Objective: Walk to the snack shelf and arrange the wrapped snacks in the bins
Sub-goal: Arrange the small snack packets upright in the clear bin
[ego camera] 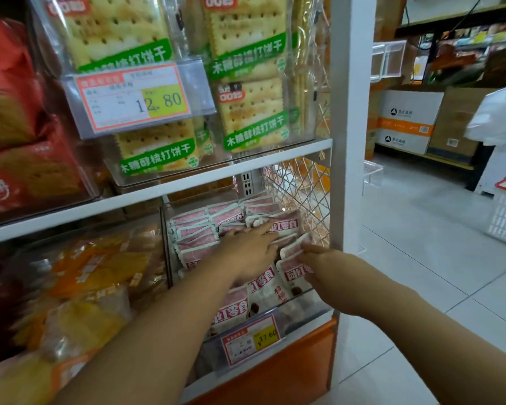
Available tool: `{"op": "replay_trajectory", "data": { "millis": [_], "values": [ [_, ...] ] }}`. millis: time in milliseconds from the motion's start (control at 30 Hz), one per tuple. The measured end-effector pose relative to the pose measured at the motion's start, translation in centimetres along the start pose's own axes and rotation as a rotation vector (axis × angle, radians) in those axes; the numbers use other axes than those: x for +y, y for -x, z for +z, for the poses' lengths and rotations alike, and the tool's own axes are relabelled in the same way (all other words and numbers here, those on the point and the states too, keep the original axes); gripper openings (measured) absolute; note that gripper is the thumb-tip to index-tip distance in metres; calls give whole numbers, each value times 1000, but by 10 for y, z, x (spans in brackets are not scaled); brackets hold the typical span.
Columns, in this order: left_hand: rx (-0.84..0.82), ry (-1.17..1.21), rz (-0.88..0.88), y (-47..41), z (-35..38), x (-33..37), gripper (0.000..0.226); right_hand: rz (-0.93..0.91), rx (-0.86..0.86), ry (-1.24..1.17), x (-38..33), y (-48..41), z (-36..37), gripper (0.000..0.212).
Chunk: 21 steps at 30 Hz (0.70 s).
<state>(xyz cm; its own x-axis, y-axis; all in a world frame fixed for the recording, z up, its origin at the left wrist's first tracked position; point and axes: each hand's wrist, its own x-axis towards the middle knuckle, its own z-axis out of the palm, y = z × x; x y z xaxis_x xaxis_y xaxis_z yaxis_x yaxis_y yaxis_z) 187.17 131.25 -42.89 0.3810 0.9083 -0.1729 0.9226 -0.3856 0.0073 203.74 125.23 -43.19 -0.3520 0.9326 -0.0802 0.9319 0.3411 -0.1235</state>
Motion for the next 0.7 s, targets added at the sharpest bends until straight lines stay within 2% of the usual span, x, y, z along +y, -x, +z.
{"op": "replay_trajectory", "data": {
  "millis": [100,200,300,500,600,700],
  "values": [
    [40,118,-46,-12,-8,-1,39,-13,-6,54,-2,-13,7,49],
    [273,136,18,-18,-11,-4,5,17,20,-18,0,-18,9,62],
    [261,203,78,-20,-7,-5,15,27,23,-47,3,-21,10,70],
    [368,375,28,-26,1,-3,12,24,12,-83,7,-19,3,62],
    [299,406,35,-36,1,5,9,-11,-4,-70,9,-19,0,59],
    [191,381,-10,-47,-1,12,13,-21,-69,26,10,-25,1,65]
  ]
}}
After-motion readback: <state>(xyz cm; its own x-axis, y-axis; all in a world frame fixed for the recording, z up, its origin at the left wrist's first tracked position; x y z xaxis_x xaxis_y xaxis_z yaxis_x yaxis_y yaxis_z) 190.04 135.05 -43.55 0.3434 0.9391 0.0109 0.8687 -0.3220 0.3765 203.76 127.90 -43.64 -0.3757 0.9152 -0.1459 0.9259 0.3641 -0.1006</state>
